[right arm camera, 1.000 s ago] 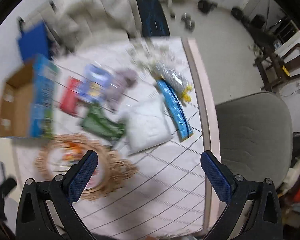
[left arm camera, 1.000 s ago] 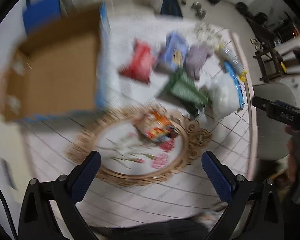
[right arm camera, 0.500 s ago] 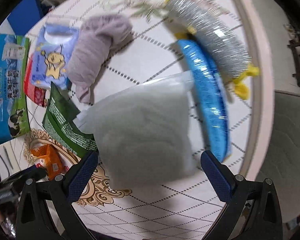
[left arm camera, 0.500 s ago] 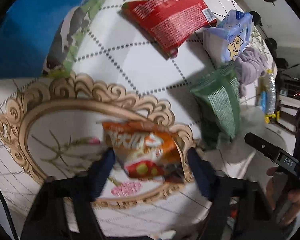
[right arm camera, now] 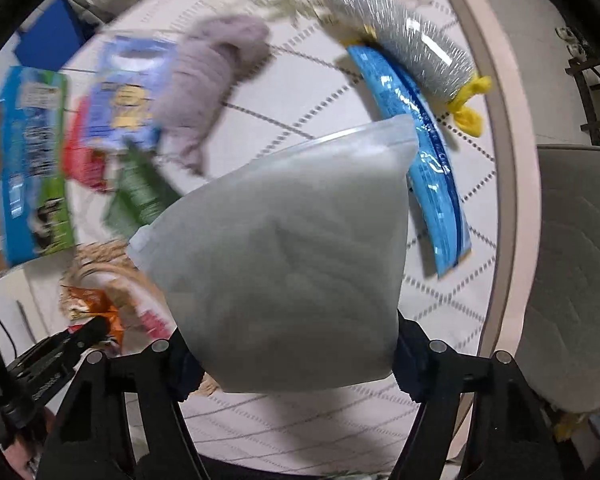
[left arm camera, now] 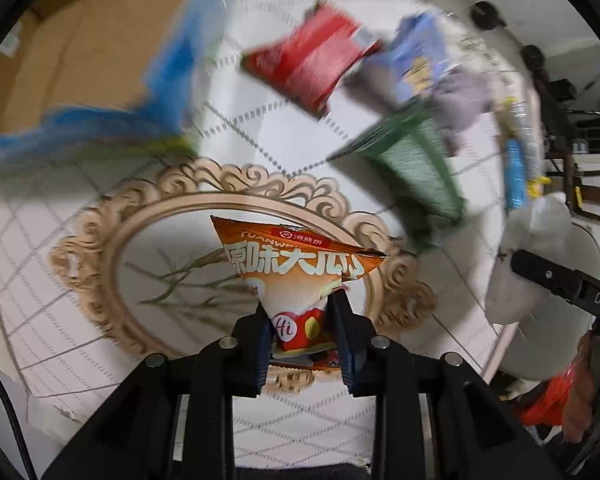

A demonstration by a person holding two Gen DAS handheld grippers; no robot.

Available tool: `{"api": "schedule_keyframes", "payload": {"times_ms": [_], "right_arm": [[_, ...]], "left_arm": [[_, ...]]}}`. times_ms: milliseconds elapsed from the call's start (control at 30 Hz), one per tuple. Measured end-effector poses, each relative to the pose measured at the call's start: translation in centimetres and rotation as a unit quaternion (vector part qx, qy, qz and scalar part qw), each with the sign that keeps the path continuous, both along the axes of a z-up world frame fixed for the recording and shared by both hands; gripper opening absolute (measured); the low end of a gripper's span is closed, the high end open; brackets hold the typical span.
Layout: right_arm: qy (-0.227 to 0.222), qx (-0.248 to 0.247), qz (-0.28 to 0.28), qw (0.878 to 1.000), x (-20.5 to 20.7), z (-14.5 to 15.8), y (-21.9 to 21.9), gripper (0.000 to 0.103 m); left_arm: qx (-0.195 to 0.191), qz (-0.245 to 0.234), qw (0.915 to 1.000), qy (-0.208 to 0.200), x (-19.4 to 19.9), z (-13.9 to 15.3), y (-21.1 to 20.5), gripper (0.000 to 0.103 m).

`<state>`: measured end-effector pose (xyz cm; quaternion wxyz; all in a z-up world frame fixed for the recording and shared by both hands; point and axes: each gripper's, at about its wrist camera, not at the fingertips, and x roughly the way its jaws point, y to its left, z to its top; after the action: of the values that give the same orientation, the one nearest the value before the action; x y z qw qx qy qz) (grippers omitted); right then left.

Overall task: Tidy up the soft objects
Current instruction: 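Grasp the orange snack bag with left gripper while right grasps white bag, then drop the orange snack bag and white bag into the cardboard box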

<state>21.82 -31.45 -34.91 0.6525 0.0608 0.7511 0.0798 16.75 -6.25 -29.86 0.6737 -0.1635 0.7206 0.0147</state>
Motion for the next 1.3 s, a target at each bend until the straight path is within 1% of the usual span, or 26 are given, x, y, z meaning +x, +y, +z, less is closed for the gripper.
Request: {"api": "schedule_keyframes", "payload": {"times_ms": [33, 100, 167, 267, 333, 367, 433, 500, 533, 567, 600, 667, 700, 733, 767, 833, 900, 1000, 1033, 1100, 1133, 1167, 1200, 1233, 1300], "right_arm": [[-0.014, 0.012, 0.005, 1.000, -0.8, 1.6, 0.8, 0.076], [-0.033, 0.036, 0.016, 0.999, -0.8, 5.3, 2.6, 0.076], [-0.059, 0.066, 0.037, 0.995, -1.5, 8.6, 6.3, 0.076], [-0.087, 0.106, 0.065, 0.988, -0.9, 13.8, 11.4, 0.076], [-0.101, 0.140, 0.086, 0.981, 0.2, 16.3, 16.3, 0.076], [-0.105, 0.152, 0.095, 0.978, 0.9, 16.9, 19.2, 0.076], [-0.109, 0.155, 0.102, 0.977, 2.4, 17.1, 24.0, 0.076], [-0.108, 0.144, 0.099, 0.979, 5.0, 15.9, 28.9, 0.076], [-0.102, 0.141, 0.099, 0.980, 6.1, 15.1, 30.8, 0.076], [-0.096, 0.137, 0.098, 0.981, 6.9, 14.1, 32.7, 0.076], [-0.086, 0.131, 0.093, 0.983, 8.3, 12.3, 34.7, 0.076], [-0.069, 0.120, 0.091, 0.986, 10.2, 9.6, 37.2, 0.076], [-0.066, 0.114, 0.089, 0.987, 11.1, 8.5, 38.1, 0.076], [-0.058, 0.102, 0.083, 0.990, 11.9, 6.8, 39.2, 0.076], [-0.052, 0.097, 0.082, 0.991, 12.7, 6.0, 40.2, 0.076], [-0.040, 0.084, 0.079, 0.993, 13.6, 3.4, 41.4, 0.076], [-0.032, 0.073, 0.080, 0.994, 14.5, 1.7, 42.6, 0.076], [-0.021, 0.063, 0.086, 0.994, 15.9, -0.7, 44.4, 0.077], [-0.020, 0.061, 0.087, 0.994, 16.2, -1.1, 44.8, 0.077], [-0.014, 0.053, 0.092, 0.994, 16.5, -1.8, 45.6, 0.082], [-0.012, 0.049, 0.095, 0.994, 16.7, -2.1, 45.9, 0.084], [-0.010, 0.049, 0.099, 0.994, 16.7, -2.1, 46.1, 0.091], [-0.010, 0.050, 0.104, 0.993, 16.6, -1.9, 46.2, 0.099], [-0.014, 0.050, 0.111, 0.992, 16.4, -1.3, 46.3, 0.103], [-0.033, 0.032, 0.131, 0.990, 15.9, 0.0, 46.5, 0.103]], "left_arm": [[0.001, -0.004, 0.9998, -0.017, -0.4, 2.0, 0.4, 0.025], [0.000, -0.002, 0.9988, -0.050, -0.5, 5.7, 2.1, 0.023], [0.000, 0.003, 0.9970, -0.077, -0.3, 9.4, 4.8, 0.023], [0.015, 0.019, 0.9944, -0.103, 1.4, 12.7, 10.5, 0.023], [0.031, 0.035, 0.9930, -0.108, 3.2, 13.6, 14.4, 0.023], [0.041, 0.043, 0.9925, -0.107, 4.0, 13.8, 16.7, 0.023], [0.056, 0.053, 0.9921, -0.099, 6.1, 12.9, 20.7, 0.023], [0.061, 0.058, 0.9930, -0.084, 8.7, 11.4, 24.3, 0.023], [0.061, 0.057, 0.9939, -0.072, 10.4, 10.2, 26.3, 0.023], [0.059, 0.056, 0.9948, -0.062, 11.5, 9.1, 27.4, 0.023], [0.055, 0.059, 0.9954, -0.052, 12.8, 7.8, 28.6, 0.023], [0.049, 0.056, 0.9967, -0.032, 14.6, 5.5, 30.7, 0.023], [0.052, 0.056, 0.9968, -0.024, 15.4, 4.4, 31.4, 0.023], [0.053, 0.049, 0.9973, -0.014, 16.1, 3.1, 31.7, 0.023], [0.055, 0.044, 0.9975, -0.006, 16.7, 2.0, 32.1, 0.023], [0.061, 0.030, 0.9977, 0.006, 17.7, 0.2, 32.6, 0.023], [0.066, 0.021, 0.9975, 0.014, 18.2, -1.0, 33.2, 0.023], [0.070, 0.011, 0.9973, 0.022, 18.9, -2.3, 33.8, 0.023], [0.070, 0.008, 0.9972, 0.025, 19.1, -2.6, 33.9, 0.023], [0.070, 0.008, 0.9970, 0.032, 19.1, -2.9, 34.5, 0.024], [0.063, 0.013, 0.9973, 0.034, 19.0, -2.8, 34.8, 0.024], [0.056, 0.018, 0.9977, 0.034, 18.8, -2.6, 35.1, 0.028], [0.051, 0.020, 0.9980, 0.031, 18.7, -1.9, 35.2, 0.036], [0.052, 0.017, 0.9982, 0.023, 18.5, -1.2, 35.3, 0.042], [0.065, 0.008, 0.9979, 0.004, 18.3, 0.3, 35.1, 0.076]]}}
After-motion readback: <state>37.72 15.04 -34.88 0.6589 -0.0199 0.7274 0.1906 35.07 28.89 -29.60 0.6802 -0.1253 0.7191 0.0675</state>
